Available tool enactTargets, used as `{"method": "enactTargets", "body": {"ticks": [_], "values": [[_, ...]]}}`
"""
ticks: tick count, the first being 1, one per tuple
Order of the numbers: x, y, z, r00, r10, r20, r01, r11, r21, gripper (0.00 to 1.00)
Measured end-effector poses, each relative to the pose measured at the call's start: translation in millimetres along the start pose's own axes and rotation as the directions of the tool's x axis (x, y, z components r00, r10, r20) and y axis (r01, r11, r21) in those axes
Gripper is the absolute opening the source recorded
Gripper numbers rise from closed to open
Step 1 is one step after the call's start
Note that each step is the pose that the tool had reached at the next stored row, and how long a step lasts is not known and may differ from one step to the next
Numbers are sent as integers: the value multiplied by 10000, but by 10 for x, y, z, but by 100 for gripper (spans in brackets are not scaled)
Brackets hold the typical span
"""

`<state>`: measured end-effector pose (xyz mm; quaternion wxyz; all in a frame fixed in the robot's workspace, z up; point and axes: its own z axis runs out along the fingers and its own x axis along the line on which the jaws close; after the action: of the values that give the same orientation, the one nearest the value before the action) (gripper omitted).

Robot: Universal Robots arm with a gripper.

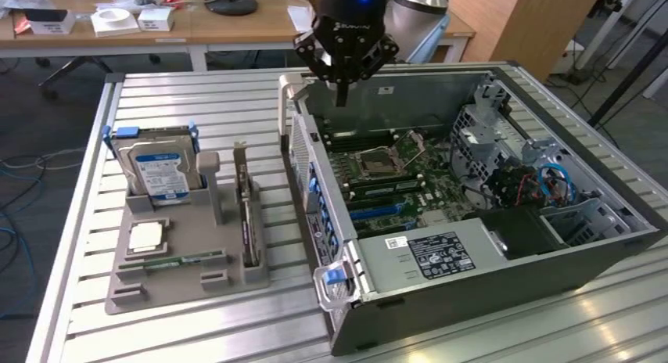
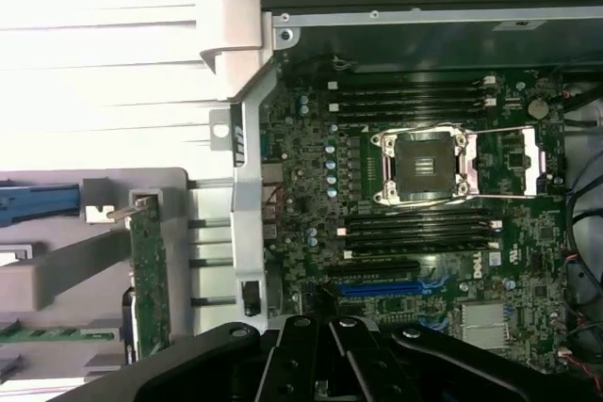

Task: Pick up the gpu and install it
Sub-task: 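Reach for the gpu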

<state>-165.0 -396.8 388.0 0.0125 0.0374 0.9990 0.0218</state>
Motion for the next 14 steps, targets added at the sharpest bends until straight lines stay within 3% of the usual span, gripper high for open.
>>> {"method": "enactTargets", "body": {"ticks": [14], "values": [[336, 39, 82, 10000, 32, -63, -32, 10000, 22, 10]]}}
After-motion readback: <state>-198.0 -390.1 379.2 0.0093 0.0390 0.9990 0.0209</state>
